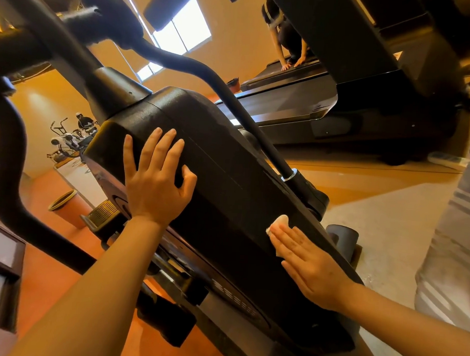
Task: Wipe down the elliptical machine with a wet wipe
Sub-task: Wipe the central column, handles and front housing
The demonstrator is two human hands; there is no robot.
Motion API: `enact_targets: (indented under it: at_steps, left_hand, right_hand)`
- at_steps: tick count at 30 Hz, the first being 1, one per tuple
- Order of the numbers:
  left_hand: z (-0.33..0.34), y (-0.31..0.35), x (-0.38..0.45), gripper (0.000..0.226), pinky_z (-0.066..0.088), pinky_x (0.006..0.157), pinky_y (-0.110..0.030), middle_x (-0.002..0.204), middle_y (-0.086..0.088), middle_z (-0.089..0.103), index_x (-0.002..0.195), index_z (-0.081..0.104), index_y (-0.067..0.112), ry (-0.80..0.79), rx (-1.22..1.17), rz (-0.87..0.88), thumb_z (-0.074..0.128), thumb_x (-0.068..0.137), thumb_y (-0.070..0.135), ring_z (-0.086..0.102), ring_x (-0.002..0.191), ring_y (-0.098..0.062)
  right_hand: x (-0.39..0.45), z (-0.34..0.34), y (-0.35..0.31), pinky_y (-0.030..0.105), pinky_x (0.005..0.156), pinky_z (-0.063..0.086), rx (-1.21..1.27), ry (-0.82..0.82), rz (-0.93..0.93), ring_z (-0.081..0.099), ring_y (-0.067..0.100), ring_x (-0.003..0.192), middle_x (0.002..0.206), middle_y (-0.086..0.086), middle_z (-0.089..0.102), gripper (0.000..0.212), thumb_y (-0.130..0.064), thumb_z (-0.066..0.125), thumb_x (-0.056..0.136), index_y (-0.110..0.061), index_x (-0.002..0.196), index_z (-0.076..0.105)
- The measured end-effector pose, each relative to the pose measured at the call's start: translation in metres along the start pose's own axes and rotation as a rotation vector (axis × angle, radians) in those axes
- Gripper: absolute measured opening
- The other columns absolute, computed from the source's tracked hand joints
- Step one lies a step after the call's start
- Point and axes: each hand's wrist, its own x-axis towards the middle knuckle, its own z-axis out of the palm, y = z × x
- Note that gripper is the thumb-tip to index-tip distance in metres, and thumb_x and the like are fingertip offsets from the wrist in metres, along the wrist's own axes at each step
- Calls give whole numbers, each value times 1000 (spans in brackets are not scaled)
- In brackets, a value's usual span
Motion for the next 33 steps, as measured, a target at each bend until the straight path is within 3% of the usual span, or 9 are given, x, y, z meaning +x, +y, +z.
enact_targets:
  at_steps: [2,5,7,9,15,20,26,28,33]
  left_hand:
    - [1,0,-1,41,19,117,-62,138,-13,58,126,63,8,4,-7,22,44,97,30,45,137,-32]
    - [1,-1,-1,41,20,118,-61,138,-14,58,125,64,7,5,-21,50,44,98,30,46,136,-33]
    - [1,-1,-1,42,20,118,-60,138,-14,58,126,63,7,-1,-26,58,42,99,32,46,136,-33]
    - [1,-1,-2,44,19,119,-59,138,-14,58,126,63,7,-3,-27,58,39,100,33,45,136,-33]
    - [1,-1,-2,45,20,119,-58,138,-15,58,126,62,6,-3,-31,64,37,101,34,46,136,-34]
    - [0,0,-2,45,19,119,-57,137,-15,58,126,62,5,-4,-36,80,37,101,33,46,135,-35]
    - [-1,0,-2,44,25,116,-59,136,-16,59,125,63,4,-25,-42,163,38,101,32,50,133,-35]
    - [-1,-1,-2,43,27,115,-59,135,-16,60,124,64,4,-35,-44,200,39,101,31,51,131,-35]
    - [-1,-1,-2,42,29,115,-58,134,-17,61,121,66,4,-51,-46,252,42,100,31,51,131,-36]
  right_hand:
    - [14,-3,10,32,122,9,37,26,105,11,19,150,163,3,13,52,-29,26,106,-8,153,19]
    - [36,-7,19,13,117,0,307,119,433,-1,-4,146,155,-24,1,49,-32,27,106,-32,148,2]
    - [38,-7,22,3,109,-3,404,97,573,-6,-20,136,144,-34,0,47,-25,30,106,-34,142,1]
    - [30,-9,17,10,115,0,420,110,564,-6,-27,132,147,-32,3,47,-25,31,106,-32,144,4]
    - [-45,13,-13,24,119,12,205,87,307,15,13,149,163,-9,13,53,-35,26,107,-17,155,15]
    - [-67,20,-6,25,120,6,116,11,280,14,15,149,163,-6,12,53,-34,23,107,-19,156,12]
    - [-31,18,15,29,122,10,390,148,616,-1,2,148,161,-24,-3,58,-41,26,100,-35,152,0]
    - [-34,18,5,32,122,12,388,176,598,-1,4,149,161,-23,-3,58,-43,25,101,-35,153,-1]
    - [-76,21,-40,16,116,2,332,91,423,10,4,147,160,-25,4,51,-47,19,105,-50,150,-4]
